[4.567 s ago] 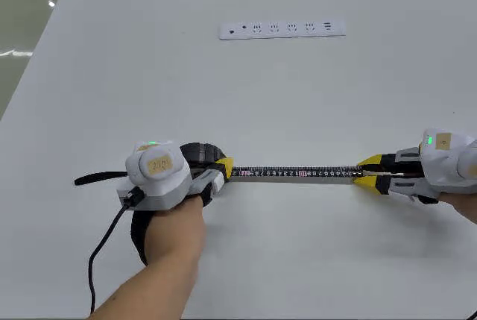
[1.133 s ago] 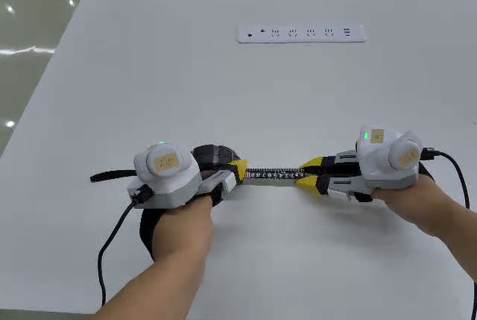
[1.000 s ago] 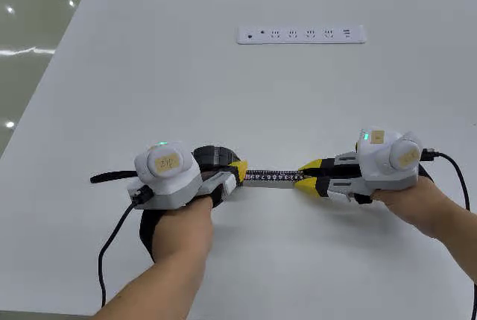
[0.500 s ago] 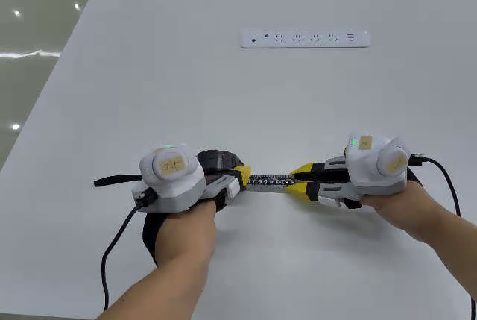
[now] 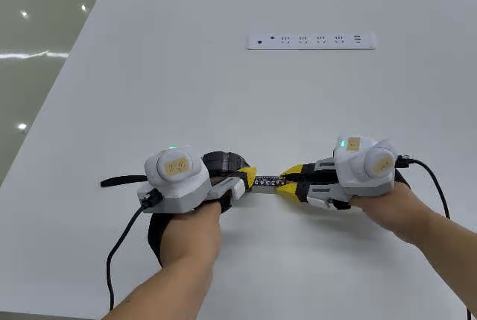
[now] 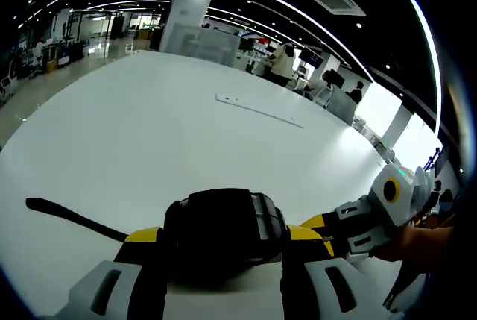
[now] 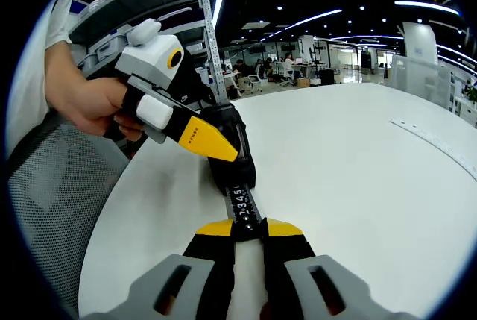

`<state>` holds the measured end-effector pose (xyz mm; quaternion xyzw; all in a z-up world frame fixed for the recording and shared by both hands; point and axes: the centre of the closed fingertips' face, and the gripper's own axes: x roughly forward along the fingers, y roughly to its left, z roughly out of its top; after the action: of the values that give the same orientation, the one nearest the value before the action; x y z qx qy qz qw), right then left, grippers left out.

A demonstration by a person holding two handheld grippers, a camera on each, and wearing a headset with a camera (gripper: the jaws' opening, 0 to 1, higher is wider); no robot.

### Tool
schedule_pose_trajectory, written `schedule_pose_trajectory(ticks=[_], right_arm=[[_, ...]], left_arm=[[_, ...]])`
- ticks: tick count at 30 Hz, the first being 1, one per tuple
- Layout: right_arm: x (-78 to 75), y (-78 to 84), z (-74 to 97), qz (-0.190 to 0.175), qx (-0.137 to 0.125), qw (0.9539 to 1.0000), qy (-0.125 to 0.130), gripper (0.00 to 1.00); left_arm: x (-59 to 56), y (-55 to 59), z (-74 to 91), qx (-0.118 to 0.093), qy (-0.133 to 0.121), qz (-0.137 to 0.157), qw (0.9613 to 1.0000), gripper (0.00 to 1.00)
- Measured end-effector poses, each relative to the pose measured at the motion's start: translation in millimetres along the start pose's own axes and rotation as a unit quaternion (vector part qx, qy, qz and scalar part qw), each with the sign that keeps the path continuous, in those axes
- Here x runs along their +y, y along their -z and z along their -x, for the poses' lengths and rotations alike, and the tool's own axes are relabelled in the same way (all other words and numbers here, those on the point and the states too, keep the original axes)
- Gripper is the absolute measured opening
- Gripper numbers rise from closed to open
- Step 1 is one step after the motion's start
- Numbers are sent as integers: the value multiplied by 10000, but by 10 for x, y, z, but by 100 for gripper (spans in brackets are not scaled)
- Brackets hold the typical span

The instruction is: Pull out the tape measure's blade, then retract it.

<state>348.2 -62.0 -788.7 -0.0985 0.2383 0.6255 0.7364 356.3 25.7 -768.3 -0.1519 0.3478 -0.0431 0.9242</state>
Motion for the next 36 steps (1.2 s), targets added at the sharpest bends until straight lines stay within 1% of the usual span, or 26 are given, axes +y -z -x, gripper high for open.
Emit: schedule_pose_trajectory(ticks=[4,7,15,22,28,32,36], right_arm=[[-15,-14,-28,-89,-19,10000,10,9],[3,-14,-39,-164,-39,9999,-7,9],[34,-50,-116,-111,-23,9999,-15,9],[38,-81,-174,-91,-29,10000,-5,9],[41,-91,-193,-151,-33,9999,3,9],[54,-125,-279,-232,-29,9997,69,8],[58,-144,-322,-267,-27,9996,27,8]], left_arm=[[0,0,2,-4,6,60,10000,59],[-2,1,6,-20,24,55,10000,59],[-5,3,3,-4,28,46,10000,59],[-2,1,0,-9,30,109,9999,59],[0,0,1,-3,41,144,9999,59],[10,-3,10,9,48,201,9998,59],[15,-5,6,4,67,199,9998,59]])
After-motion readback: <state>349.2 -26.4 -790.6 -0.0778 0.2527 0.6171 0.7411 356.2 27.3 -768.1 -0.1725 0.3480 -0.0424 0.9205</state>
